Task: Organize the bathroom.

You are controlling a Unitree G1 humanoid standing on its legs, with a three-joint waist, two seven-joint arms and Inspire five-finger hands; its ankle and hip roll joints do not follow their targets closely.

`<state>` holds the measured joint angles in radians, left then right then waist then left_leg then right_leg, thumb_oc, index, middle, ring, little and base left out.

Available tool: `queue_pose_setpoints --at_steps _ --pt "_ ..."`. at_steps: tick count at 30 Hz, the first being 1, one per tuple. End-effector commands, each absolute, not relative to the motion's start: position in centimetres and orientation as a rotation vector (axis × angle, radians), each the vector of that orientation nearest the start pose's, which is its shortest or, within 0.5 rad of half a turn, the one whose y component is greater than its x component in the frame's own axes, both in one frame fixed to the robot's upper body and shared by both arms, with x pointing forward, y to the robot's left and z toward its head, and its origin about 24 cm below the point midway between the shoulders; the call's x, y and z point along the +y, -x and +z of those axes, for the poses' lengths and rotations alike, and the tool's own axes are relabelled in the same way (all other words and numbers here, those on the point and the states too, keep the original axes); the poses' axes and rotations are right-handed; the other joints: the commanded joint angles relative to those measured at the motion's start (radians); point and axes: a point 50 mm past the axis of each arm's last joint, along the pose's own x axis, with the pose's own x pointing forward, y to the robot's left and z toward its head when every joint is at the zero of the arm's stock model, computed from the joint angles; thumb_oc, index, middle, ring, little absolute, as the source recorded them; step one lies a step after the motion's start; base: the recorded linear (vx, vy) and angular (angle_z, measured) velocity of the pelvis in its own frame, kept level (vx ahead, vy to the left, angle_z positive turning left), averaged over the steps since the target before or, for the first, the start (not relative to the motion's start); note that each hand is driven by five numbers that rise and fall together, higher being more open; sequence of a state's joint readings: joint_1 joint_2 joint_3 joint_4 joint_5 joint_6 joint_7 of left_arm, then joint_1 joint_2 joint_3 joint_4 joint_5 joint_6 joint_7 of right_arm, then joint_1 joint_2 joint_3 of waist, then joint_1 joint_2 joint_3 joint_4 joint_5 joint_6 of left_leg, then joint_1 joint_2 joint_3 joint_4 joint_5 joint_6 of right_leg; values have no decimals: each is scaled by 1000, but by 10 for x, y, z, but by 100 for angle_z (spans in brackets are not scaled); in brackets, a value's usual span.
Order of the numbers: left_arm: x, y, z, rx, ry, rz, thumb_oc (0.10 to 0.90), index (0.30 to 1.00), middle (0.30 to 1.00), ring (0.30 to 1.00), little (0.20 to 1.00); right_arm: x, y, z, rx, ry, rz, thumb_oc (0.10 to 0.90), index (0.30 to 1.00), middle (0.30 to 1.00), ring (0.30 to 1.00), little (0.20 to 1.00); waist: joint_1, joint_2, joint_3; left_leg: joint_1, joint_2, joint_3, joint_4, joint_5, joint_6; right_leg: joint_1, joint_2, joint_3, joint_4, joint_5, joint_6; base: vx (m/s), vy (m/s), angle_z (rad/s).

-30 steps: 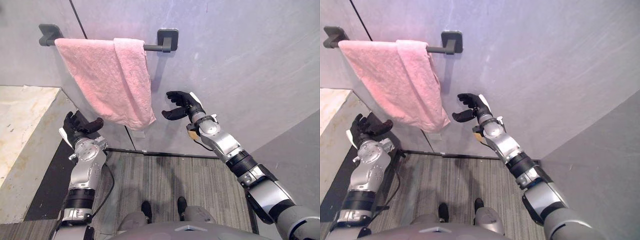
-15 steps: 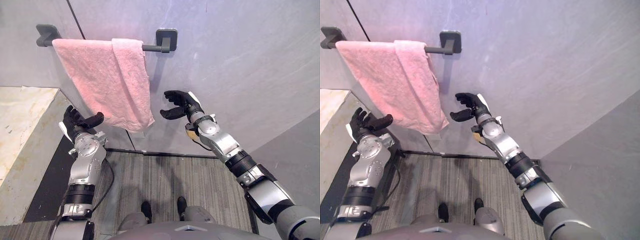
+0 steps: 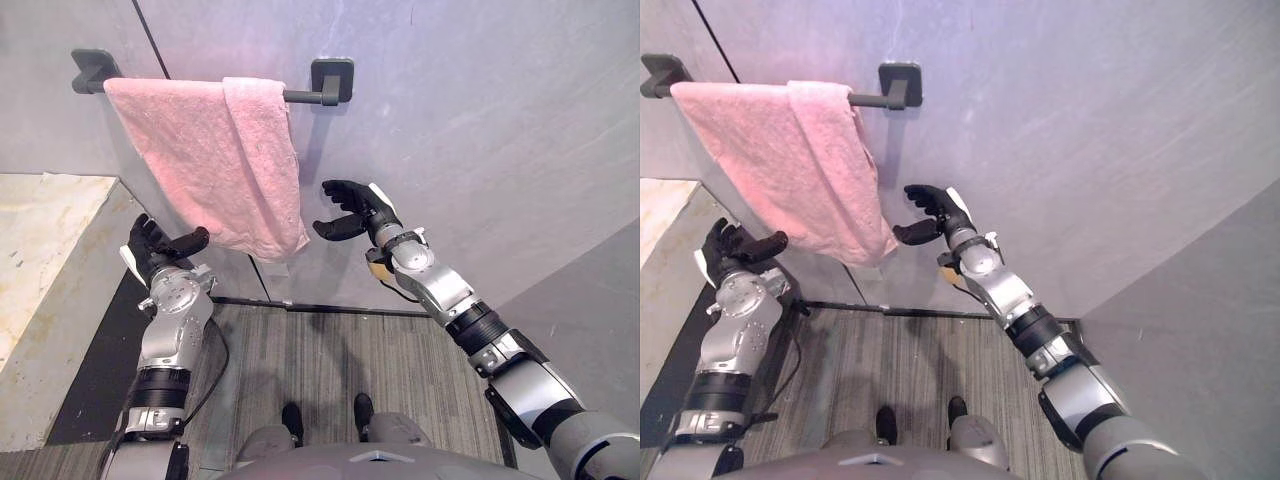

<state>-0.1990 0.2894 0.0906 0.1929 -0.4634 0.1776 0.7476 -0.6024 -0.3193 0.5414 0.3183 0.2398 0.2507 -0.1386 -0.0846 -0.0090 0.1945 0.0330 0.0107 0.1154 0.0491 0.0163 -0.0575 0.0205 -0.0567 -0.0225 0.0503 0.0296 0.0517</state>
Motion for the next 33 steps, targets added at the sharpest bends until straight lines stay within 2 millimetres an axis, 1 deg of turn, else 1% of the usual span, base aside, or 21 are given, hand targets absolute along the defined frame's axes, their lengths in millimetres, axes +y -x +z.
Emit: queue_pose_setpoints --at_steps 1,2,4,5,6,7,8,11,13,14,16,18,20,21,23,24,26,27,28,29,33 --pt "258 -279 52 144 113 776 800 900 900 900 900 -71 -349 119 -72 475 392 800 900 900 900 900 16 -6 -69 20 72 47 120 -148 44 -52 -46 49 64 -81 76 -48 11 0" --pt "258 -278 48 163 112 783 800 900 900 900 900 -73 -349 117 -59 487 387 800 900 900 900 900 16 -5 -69 19 72 47 121 -149 44 -53 -46 49 65 -80 75 -39 6 0" --pt "260 -272 30 233 121 794 800 900 900 900 900 -81 -348 104 10 510 385 800 900 900 900 900 13 -5 -65 19 71 46 122 -149 46 -55 -47 51 64 -78 78 -17 2 0" --pt "260 -272 30 233 121 794 800 900 900 900 900 -81 -348 104 10 510 385 800 900 900 900 900 13 -5 -65 19 71 46 122 -149 46 -55 -47 51 64 -78 78 0 0 0" --pt "259 -269 23 270 139 804 800 900 900 900 900 -85 -348 100 33 517 383 800 900 900 900 900 12 -4 -62 17 72 48 123 -150 46 -57 -48 51 66 -77 77 -32 0 0" --pt "261 -262 8 325 122 834 800 900 900 900 900 -92 -348 90 93 531 362 800 900 900 900 900 9 -4 -58 15 73 48 127 -151 46 -60 -49 53 66 -75 79 -52 -5 -1" --pt "262 -256 -5 374 158 850 800 900 900 900 900 -100 -348 82 138 548 357 800 900 900 900 900 6 -3 -53 15 75 51 128 -151 46 -62 -50 52 67 -74 80 -59 -3 -3" --pt "264 -244 -25 448 125 882 800 900 900 900 900 -114 -344 62 245 573 322 800 900 900 900 900 -1 -2 -43 11 78 55 130 -149 45 -67 -50 52 70 -73 80 -46 -11 -3" --pt "262 -237 -40 507 127 863 800 900 900 900 900 -123 -339 46 326 583 298 800 900 900 900 900 -6 -3 -38 10 80 58 133 -151 44 -70 -48 52 71 -73 79 -34 -34 -1" --pt "262 -233 -47 526 136 845 800 900 900 900 900 -130 -335 36 358 627 290 800 900 900 900 900 -9 -4 -34 7 83 59 138 -152 43 -73 -46 51 75 -75 77 -43 -52 -1" --pt "255 -228 -61 573 178 695 800 900 900 900 900 -143 -323 13 483 629 245 800 900 900 900 900 -15 -7 -27 0 89 57 150 -155 41 -80 -41 51 85 -80 72 -59 -67 -1" --pt "251 -219 -74 624 90 608 800 900 900 900 900 -171 -305 -13 616 688 193 800 900 900 900 900 -21 -8 -17 -11 96 52 162 -154 38 -92 -29 48 103 -86 62 -75 -81 2" --pt "250 -206 -88 703 109 580 800 900 900 900 900 -195 -286 -35 711 786 196 800 900 900 900 900 -29 -9 -8 -18 103 47 168 -150 35 -102 -19 44 118 -91 56 -80 -89 4" --pt "248 -191 -102 774 148 577 800 900 900 900 900 -218 -259 -61 813 840 177 800 900 900 900 900 -35 -12 -1 -22 110 43 177 -150 34 -104 -11 38 122 -94 50 -67 -87 4" --pt "248 -186 -106 807 173 594 800 900 900 900 900 -225 -250 -69 858 862 169 800 900 900 900 900 -37 -13 1 -22 112 42 178 -150 34 -105 -8 36 123 -95 49 -48 -75 0" --pt "248 -177 -116 858 168 587 800 900 900 900 900 -238 -232 -85 931 883 150 800 900 900 900 900 -38 -15 7 -27 121 34 186 -140 29 -103 -1 34 123 -96 44 -54 -108 -3" --pt "245 -160 -130 976 154 595 800 900 900 900 900 -254 -204 -107 1069 954 153 800 900 900 900 900 -35 -15 14 -31 132 27 185 -127 25 -99 8 17 124 -98 38 -67 -127 9" --pt "245 -160 -130 976 154 595 800 900 900 900 900 -254 -204 -107 1069 954 153 800 900 900 900 900 -35 -15 14 -31 132 27 185 -127 25 -99 8 17 124 -98 38 -54 -83 17" --pt "245 -156 -133 1005 142 594 800 900 900 900 900 -257 -197 -111 1095 973 155 800 900 900 900 900 -34 -15 15 -32 136 25 185 -121 22 -100 11 13 126 -100 37 -69 -111 14" --pt "248 -143 -141 1093 103 618 800 900 900 900 900 -265 -180 -120 1184 1012 175 800 900 900 900 900 -30 -14 22 -41 147 10 198 -102 12 -101 18 -2 134 -105 32 -85 -147 20" --pt "253 -126 -147 1172 111 707 800 900 900 900 900 -265 -168 -128 1228 1010 181 800 900 900 900 900 -21 -22 31 -46 171 -5 223 -73 2 -95 34 -22 143 -115 24 -40 -156 27"
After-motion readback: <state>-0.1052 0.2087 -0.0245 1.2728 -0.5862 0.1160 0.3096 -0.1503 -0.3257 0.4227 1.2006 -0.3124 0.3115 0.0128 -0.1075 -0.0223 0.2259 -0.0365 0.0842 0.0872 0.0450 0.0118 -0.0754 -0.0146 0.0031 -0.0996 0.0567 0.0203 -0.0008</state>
